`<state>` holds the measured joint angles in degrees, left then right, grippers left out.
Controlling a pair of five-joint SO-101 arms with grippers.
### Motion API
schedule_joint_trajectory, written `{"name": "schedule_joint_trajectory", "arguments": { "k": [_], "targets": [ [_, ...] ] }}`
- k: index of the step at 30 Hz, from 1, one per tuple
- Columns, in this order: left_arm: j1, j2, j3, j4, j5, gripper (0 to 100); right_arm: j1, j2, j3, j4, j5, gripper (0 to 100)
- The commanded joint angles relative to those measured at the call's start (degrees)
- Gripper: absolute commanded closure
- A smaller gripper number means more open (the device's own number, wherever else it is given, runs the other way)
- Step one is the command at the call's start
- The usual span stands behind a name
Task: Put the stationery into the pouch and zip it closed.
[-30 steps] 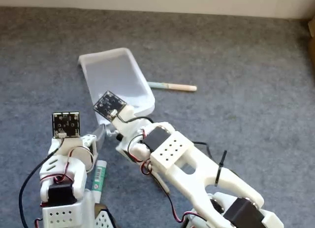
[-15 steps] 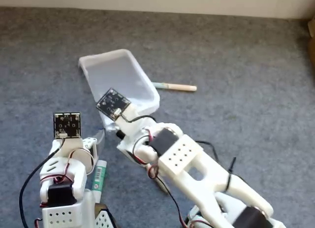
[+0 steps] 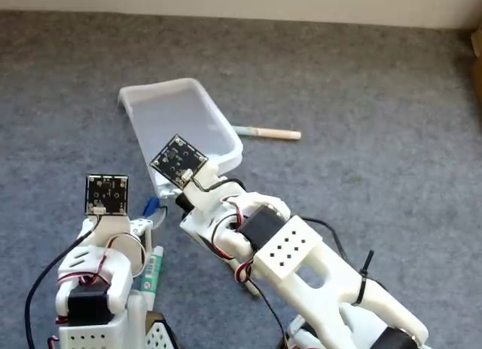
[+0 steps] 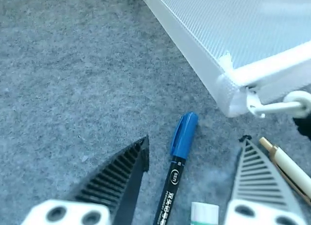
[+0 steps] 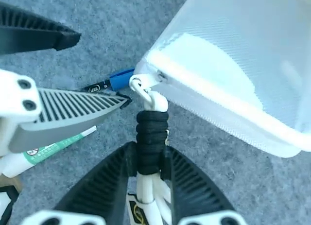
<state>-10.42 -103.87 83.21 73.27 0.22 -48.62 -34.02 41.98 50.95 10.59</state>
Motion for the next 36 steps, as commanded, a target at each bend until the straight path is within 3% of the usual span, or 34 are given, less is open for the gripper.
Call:
{"name": "schedule_joint_trajectory", "arguments": {
  "k": [1, 6, 20, 28, 36],
  "targets": [
    [1.0, -0.4, -2.7, -1.3, -0.2, 72, 0.4, -1.4, -0.7, -1.7, 0.3, 99.5],
    [1.0, -0.4, 3.0, -10.6, -0.2, 72, -0.2, -1.5, -0.8, 0.6, 0.3, 99.5],
    [0.9, -0.4, 5.8, -14.6, -0.2, 73, -2.2, -1.5, -1.0, 5.1, 0.5, 99.5],
    [0.9, -0.4, 7.3, -19.0, -0.5, 90, -1.6, -1.5, -1.2, 8.7, 0.8, 99.5],
    [-0.6, -0.4, 6.8, -19.0, -0.5, 97, 5.3, -1.5, -1.3, 8.5, 5.2, 99.5]
  ]
}}
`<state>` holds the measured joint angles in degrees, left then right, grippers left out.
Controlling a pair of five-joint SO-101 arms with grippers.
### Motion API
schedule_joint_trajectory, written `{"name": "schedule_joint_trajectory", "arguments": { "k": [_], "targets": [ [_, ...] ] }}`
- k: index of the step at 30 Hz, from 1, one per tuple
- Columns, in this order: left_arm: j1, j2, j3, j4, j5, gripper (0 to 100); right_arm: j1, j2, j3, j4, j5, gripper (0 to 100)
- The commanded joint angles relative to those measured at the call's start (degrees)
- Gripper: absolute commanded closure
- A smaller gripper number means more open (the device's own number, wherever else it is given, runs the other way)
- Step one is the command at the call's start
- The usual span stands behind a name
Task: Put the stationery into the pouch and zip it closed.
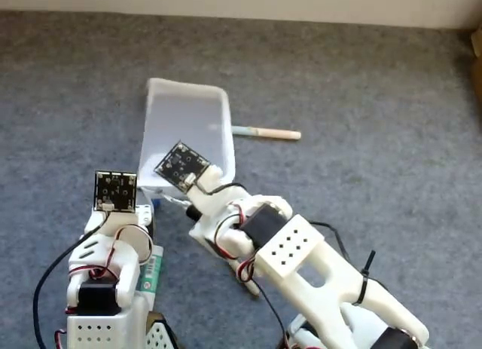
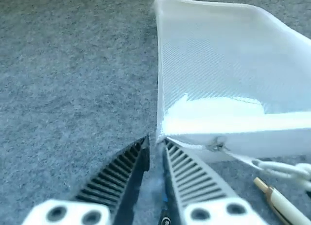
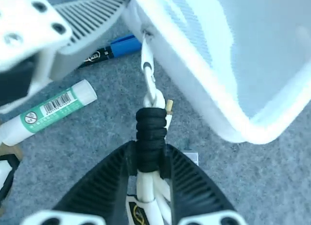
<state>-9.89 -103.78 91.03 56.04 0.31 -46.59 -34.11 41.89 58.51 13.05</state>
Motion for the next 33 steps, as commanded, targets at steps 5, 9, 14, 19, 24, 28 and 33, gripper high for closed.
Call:
{"name": "schedule_joint_trajectory", "arguments": {
  "k": [5, 9, 14, 19, 24, 28, 33],
  "targets": [
    [-4.4, -0.5, -1.0, -3.8, -0.4, 99, 7.2, -1.5, -2.3, 1.2, 6.1, 99.5],
    [-4.6, -0.5, -1.0, -3.8, -0.4, 99, 10.7, -1.5, -3.4, 1.3, 8.3, 99.5],
    [-4.6, -0.5, -1.0, -3.8, -0.4, 99, 15.1, -1.5, -3.4, 1.3, 11.4, 99.5],
    [-5.0, -0.5, -1.0, -3.8, -0.4, 99, 19.2, -1.5, -3.4, 0.9, 13.3, 99.5],
    [-5.2, -0.5, -1.0, -3.8, -0.4, 99, 20.5, -1.5, -3.4, 0.9, 13.5, 99.5],
    [-5.2, -0.5, -1.0, -3.8, -0.4, 99, 21.8, -1.5, -3.4, 0.9, 13.5, 99.5],
    [-6.4, -0.5, -2.1, -3.5, -0.4, 99, 19.9, -1.5, -3.4, 1.5, 13.2, 99.5]
  ]
}}
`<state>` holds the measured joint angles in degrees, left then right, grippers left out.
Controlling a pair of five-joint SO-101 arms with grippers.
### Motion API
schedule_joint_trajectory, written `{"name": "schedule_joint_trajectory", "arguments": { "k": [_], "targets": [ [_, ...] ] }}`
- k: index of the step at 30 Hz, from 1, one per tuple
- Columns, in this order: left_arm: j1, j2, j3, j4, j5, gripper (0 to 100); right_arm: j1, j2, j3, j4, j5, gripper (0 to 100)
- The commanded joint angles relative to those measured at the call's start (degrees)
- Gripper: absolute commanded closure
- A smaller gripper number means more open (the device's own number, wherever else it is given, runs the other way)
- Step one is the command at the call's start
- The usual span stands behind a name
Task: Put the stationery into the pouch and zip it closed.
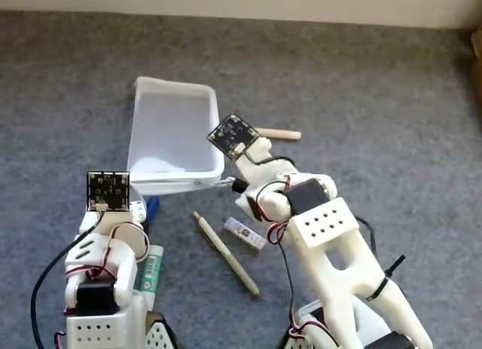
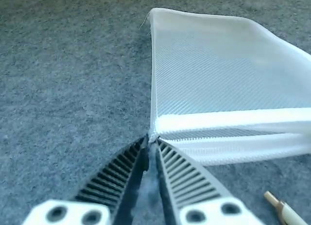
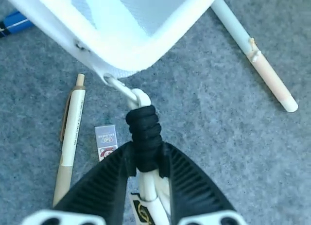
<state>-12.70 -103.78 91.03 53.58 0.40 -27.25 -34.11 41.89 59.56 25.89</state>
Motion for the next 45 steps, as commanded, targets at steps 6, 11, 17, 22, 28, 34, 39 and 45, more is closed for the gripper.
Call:
{"name": "schedule_joint_trajectory", "arguments": {
  "k": [6, 11, 17, 22, 28, 34, 39, 45],
  "targets": [
    [-4.3, -0.5, -1.5, -1.1, -0.4, 82, -6.1, -6.6, -7.2, 10.0, -1.3, 99.5],
    [-4.2, -0.5, -1.1, -0.7, 2.7, 73, -9.5, -13.2, -8.5, 13.6, -4.5, 99.5],
    [-4.0, -0.5, -0.7, -0.8, 2.1, 73, -12.2, -18.5, -8.9, 18.9, -4.5, 99.5],
    [-0.7, -0.4, -0.1, -0.5, 2.0, 73, -15.1, -20.6, -8.9, 20.6, -4.5, 99.5],
    [2.8, -0.4, 1.3, -0.8, -3.9, 82, -14.8, -24.0, -8.9, 20.6, -4.5, 99.5],
    [2.8, -0.4, 0.7, -0.6, -6.1, 97, -14.7, -28.3, -8.6, 20.0, -4.5, 99.5],
    [2.4, -0.5, -0.3, -0.4, -6.0, 99, -14.2, -30.0, -8.5, 15.1, -4.6, 99.5],
    [-3.3, -0.5, -3.6, 3.3, -5.7, 99, -8.6, -29.9, -8.4, 12.7, -6.9, 82.0]
  ]
}}
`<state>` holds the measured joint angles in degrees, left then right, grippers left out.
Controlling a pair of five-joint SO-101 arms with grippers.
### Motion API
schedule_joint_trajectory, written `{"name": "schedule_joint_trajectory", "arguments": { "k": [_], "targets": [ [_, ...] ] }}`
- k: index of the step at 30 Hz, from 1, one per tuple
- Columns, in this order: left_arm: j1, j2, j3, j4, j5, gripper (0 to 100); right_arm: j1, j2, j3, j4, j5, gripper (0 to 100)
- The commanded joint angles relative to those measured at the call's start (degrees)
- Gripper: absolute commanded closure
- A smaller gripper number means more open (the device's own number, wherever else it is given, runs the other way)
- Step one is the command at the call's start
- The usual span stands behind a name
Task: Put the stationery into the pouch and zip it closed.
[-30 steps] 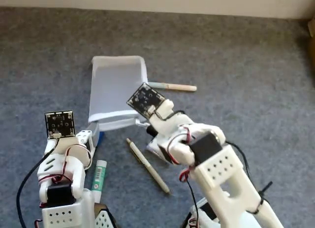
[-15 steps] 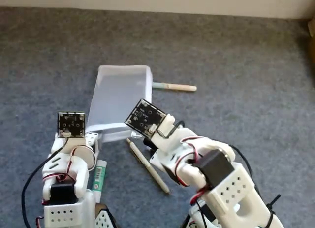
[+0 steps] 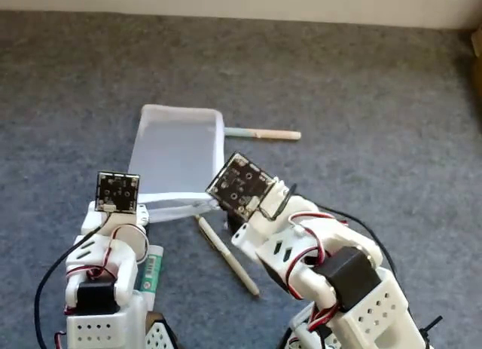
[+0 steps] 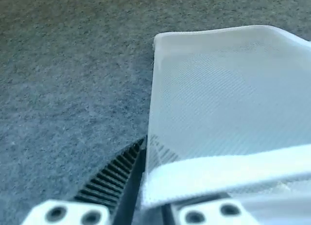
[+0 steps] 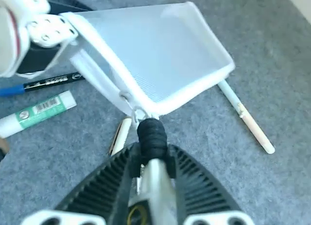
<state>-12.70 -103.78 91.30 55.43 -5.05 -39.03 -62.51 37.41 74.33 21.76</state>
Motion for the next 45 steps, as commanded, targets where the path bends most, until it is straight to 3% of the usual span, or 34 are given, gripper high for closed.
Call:
{"name": "schedule_joint_trajectory", "arguments": {
  "k": [1, 3, 16, 23, 32, 38, 45],
  "targets": [
    [-4.1, -0.5, -4.4, 1.8, -0.2, 99, 4.0, -1.5, -3.9, -2.5, -4.2, 77.9],
    [-5.6, -0.5, -5.1, 2.5, 0.2, 99, 5.2, -1.5, -3.9, -2.9, -5.3, 72.3],
    [-16.7, -0.5, -7.5, 2.3, 8.3, 99, 5.8, 0.5, -3.2, -4.9, -5.5, 74.2],
    [-22.2, -0.5, -8.6, 2.4, 12.0, 99, 5.9, 16.7, -2.9, -10.7, -8.4, 74.2],
    [-22.7, -0.5, -8.6, 2.3, 12.0, 99, 6.2, 31.2, -3.0, -15.6, -9.9, 74.2],
    [-27.5, -0.5, -8.7, 2.3, 14.8, 99, 0.8, 35.3, -2.9, -15.3, -9.7, 74.2],
    [-27.8, -0.5, -8.7, 2.3, 14.8, 99, -2.0, 45.7, -5.8, -15.4, -9.5, 74.2]
  ]
}}
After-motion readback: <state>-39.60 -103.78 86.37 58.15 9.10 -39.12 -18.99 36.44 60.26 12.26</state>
